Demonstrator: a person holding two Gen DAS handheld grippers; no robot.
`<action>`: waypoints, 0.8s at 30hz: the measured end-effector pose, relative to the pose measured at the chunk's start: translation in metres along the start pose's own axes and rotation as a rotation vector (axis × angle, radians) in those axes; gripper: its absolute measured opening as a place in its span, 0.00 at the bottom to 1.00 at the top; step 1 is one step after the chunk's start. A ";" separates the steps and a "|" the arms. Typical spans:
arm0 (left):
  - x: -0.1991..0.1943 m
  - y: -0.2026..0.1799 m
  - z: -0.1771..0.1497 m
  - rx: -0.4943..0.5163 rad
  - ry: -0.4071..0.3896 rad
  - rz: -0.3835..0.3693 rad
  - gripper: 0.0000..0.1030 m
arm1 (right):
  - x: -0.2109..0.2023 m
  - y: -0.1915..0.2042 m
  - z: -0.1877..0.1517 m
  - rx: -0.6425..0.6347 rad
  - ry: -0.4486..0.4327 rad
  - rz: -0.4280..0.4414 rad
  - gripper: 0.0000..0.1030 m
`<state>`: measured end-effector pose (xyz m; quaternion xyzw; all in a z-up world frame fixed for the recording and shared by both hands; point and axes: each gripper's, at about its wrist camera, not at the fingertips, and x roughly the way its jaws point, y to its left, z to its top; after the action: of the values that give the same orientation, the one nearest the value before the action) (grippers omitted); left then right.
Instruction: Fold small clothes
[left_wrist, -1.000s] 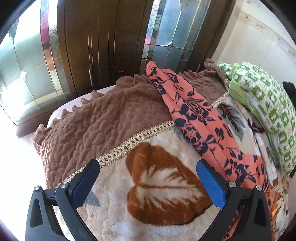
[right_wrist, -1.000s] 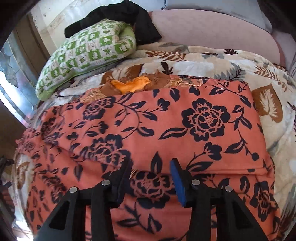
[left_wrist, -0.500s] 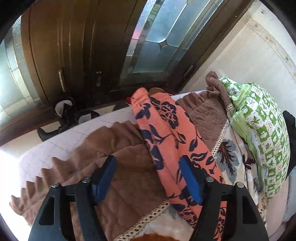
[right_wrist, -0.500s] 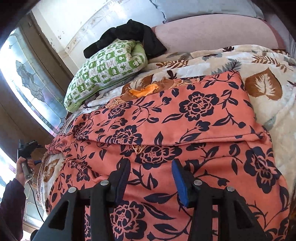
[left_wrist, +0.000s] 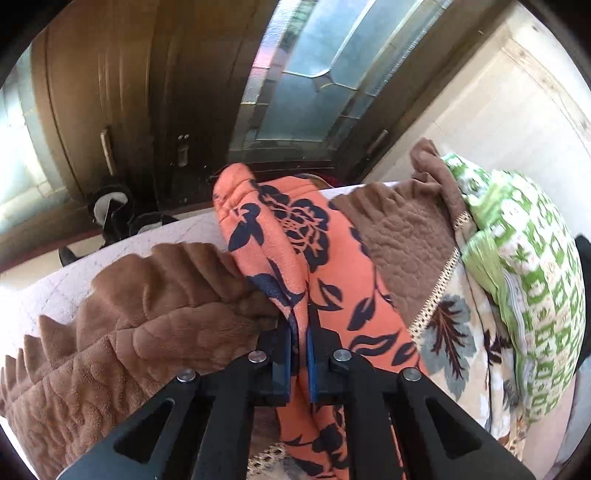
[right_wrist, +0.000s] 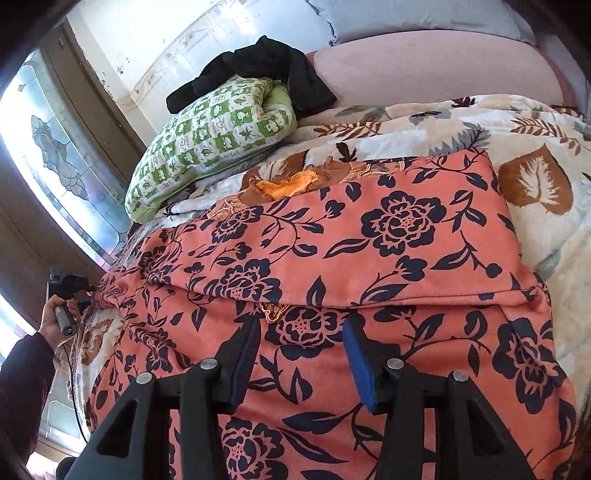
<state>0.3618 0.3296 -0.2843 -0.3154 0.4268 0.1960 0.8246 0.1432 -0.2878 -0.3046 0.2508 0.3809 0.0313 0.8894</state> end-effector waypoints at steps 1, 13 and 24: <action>-0.009 -0.007 0.000 0.032 -0.027 0.008 0.06 | -0.003 -0.003 0.002 0.014 -0.011 -0.008 0.49; -0.190 -0.199 -0.098 0.616 -0.212 -0.226 0.06 | -0.053 -0.079 0.026 0.367 -0.152 -0.009 0.49; -0.271 -0.359 -0.360 1.114 0.064 -0.614 0.41 | -0.113 -0.157 0.033 0.547 -0.309 -0.058 0.54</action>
<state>0.2141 -0.1926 -0.0911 0.0469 0.3795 -0.3103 0.8703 0.0649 -0.4666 -0.2847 0.4716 0.2424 -0.1361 0.8368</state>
